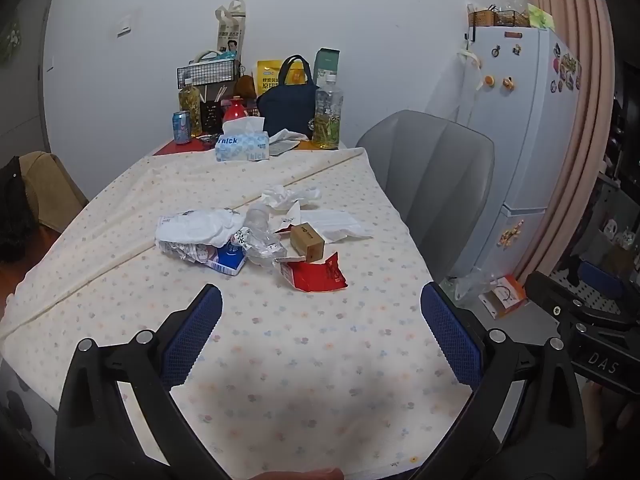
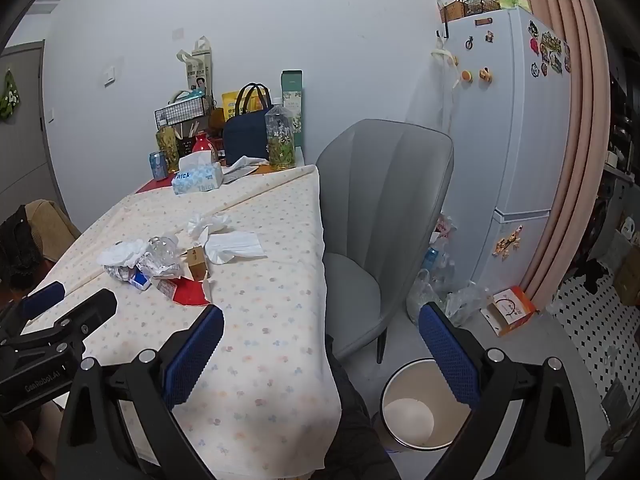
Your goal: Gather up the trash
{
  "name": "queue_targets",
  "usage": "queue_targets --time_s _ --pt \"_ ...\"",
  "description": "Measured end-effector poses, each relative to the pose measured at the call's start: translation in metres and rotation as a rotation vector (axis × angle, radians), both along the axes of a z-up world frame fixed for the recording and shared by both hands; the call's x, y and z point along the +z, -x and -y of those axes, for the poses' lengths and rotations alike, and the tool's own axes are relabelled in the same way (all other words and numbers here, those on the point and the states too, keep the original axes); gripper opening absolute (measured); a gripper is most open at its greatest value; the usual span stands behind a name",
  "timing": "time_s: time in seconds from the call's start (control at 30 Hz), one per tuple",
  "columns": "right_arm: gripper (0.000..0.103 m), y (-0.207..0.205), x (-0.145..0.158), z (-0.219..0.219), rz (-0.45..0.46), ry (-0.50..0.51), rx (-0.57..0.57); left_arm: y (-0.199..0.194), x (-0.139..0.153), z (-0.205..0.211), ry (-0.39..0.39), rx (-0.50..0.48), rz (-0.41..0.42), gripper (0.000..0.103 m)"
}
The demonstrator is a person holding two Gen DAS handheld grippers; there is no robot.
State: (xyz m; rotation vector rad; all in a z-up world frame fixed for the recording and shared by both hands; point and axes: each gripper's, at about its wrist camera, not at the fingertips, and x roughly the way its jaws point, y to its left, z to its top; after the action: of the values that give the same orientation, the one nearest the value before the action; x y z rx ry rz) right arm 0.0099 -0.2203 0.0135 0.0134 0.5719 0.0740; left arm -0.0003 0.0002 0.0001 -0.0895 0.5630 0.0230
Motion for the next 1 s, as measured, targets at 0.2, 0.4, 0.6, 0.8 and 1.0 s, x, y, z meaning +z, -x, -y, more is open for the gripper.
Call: queue_targets --time_s 0.2,0.4,0.6,0.8,1.0 --pt "0.096 0.0 -0.001 0.001 0.001 0.001 -0.003 0.0 -0.001 0.0 -0.005 -0.006 -0.005 0.099" --pt "0.096 -0.001 -0.001 -0.001 -0.002 0.0 -0.004 0.003 0.005 0.008 -0.005 0.007 0.009 0.099" --pt "0.096 0.0 -0.002 0.002 -0.004 -0.003 -0.003 0.001 0.005 0.006 0.001 -0.005 0.012 0.099" --pt "0.096 -0.001 -0.001 0.003 -0.004 -0.007 -0.003 0.001 0.002 0.005 0.0 -0.007 0.006 0.099" --pt "0.096 -0.003 -0.003 -0.002 -0.007 0.002 0.003 0.001 0.0 0.001 0.004 0.002 0.006 0.099"
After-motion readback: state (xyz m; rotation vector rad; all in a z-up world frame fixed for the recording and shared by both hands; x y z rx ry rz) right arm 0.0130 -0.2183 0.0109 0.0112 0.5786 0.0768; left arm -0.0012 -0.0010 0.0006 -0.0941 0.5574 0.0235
